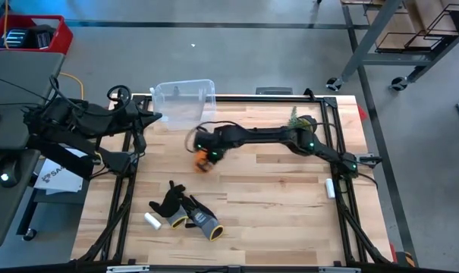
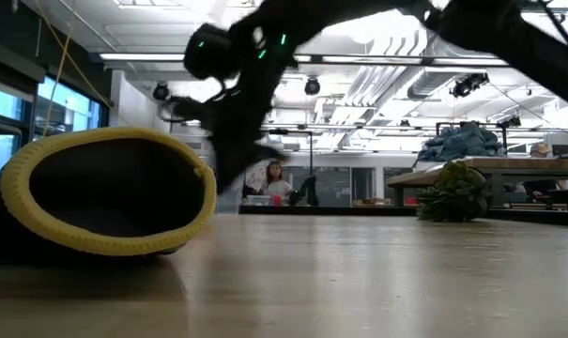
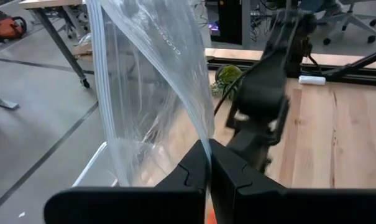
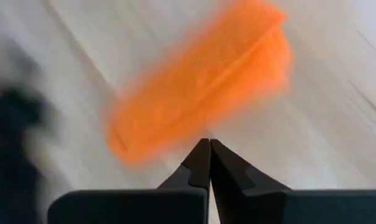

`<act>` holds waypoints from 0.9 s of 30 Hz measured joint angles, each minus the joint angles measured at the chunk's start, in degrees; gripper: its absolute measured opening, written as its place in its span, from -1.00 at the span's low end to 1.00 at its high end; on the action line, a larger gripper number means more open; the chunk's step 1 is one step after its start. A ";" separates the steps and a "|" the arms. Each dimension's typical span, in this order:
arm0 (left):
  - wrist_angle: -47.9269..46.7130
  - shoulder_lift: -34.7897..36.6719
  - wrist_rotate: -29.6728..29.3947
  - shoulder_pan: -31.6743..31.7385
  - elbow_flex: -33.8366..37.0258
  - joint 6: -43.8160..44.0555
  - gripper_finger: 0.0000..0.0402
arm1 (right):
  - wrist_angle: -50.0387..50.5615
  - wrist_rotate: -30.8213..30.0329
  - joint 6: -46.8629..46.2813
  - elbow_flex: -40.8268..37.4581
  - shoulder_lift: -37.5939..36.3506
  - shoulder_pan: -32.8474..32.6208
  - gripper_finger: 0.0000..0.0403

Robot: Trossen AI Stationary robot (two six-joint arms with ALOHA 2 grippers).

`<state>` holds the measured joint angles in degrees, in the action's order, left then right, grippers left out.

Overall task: Roll bandage
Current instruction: Put the rolled orange bandage into the transparent zip bag

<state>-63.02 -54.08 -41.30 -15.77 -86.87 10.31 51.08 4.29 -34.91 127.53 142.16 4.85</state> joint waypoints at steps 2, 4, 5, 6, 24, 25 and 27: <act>0.09 0.00 -0.02 0.00 0.00 0.02 -1.00 | 11.74 -3.59 2.62 -0.13 -3.16 -1.16 -1.00; 0.22 0.00 -0.47 0.00 -0.01 0.01 -1.00 | 19.81 -6.92 4.31 -0.13 -7.54 -2.28 -1.00; 0.30 0.00 -1.05 0.00 -0.02 -0.01 -1.00 | 21.63 -7.52 4.93 -0.01 -9.57 -2.74 -1.00; 0.28 0.00 -1.62 0.00 -0.02 -0.03 -1.00 | 21.69 -7.86 4.97 0.12 -11.39 -3.07 -1.00; 0.35 -0.37 -3.31 0.00 -0.04 0.91 -1.00 | -10.10 2.01 4.72 -0.13 0.88 1.55 -1.00; 0.33 -0.38 -3.30 0.00 -0.04 1.29 -1.00 | -9.28 1.78 4.44 -0.13 1.46 1.55 -1.00; 0.33 -0.39 -3.28 0.00 -0.04 1.48 -1.00 | -5.22 2.79 5.13 -0.28 1.83 1.55 -1.00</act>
<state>-62.70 -54.48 -44.58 -15.77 -86.91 11.79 45.86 7.08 -29.78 127.25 143.98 6.39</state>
